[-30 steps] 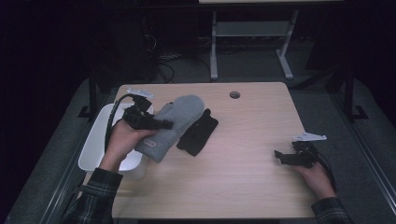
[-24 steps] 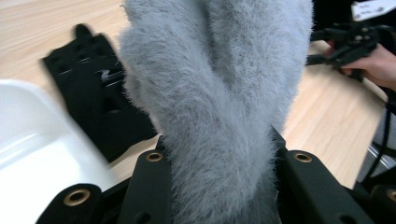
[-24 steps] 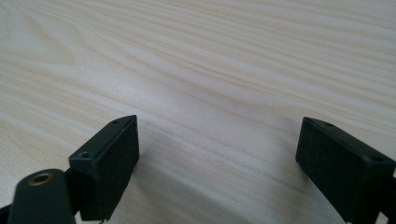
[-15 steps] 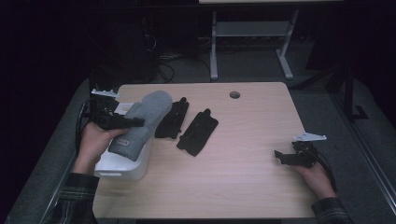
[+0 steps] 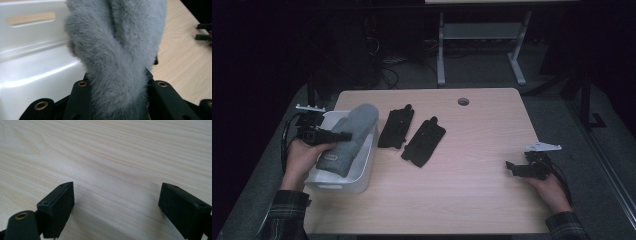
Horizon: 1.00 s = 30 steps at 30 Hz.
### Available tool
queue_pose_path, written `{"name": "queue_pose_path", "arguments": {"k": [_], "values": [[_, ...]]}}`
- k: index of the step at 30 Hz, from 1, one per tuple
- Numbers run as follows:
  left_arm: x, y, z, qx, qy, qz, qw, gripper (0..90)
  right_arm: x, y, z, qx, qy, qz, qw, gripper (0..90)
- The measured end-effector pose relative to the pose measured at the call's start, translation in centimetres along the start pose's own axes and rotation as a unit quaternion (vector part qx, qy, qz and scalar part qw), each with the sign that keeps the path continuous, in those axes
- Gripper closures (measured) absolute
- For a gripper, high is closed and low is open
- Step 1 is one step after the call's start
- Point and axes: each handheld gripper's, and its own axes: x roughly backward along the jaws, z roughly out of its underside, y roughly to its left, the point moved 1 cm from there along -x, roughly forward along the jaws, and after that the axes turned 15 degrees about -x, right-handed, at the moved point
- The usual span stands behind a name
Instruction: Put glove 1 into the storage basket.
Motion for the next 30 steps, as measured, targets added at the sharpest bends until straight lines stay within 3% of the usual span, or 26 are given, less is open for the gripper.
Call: {"name": "queue_pose_path", "arguments": {"k": [10,17,21,25,30], "values": [[-2.5,2.6,2.4,0.036,0.041,-0.013,0.9984,64.5,0.0,0.0,0.0,0.001,0.000,0.000,1.0000,13.1],[-4.3,3.4,3.4,0.046,0.072,-0.028,0.9959,63.2,0.0,0.0,0.0,0.004,-0.001,0.000,1.0000,13.1],[-4.9,3.7,3.8,0.041,0.093,-0.036,0.9942,61.7,0.0,0.0,0.0,0.003,-0.001,-0.001,1.0000,13.1],[-5.3,3.8,4.1,0.039,0.092,-0.040,0.9942,57.7,0.0,0.0,0.0,0.003,-0.001,-0.001,1.0000,13.1],[-5.3,3.7,4.0,0.022,0.092,-0.060,0.9937,44.3,0.0,0.0,0.0,0.003,-0.001,-0.001,1.0000,13.1]]}}
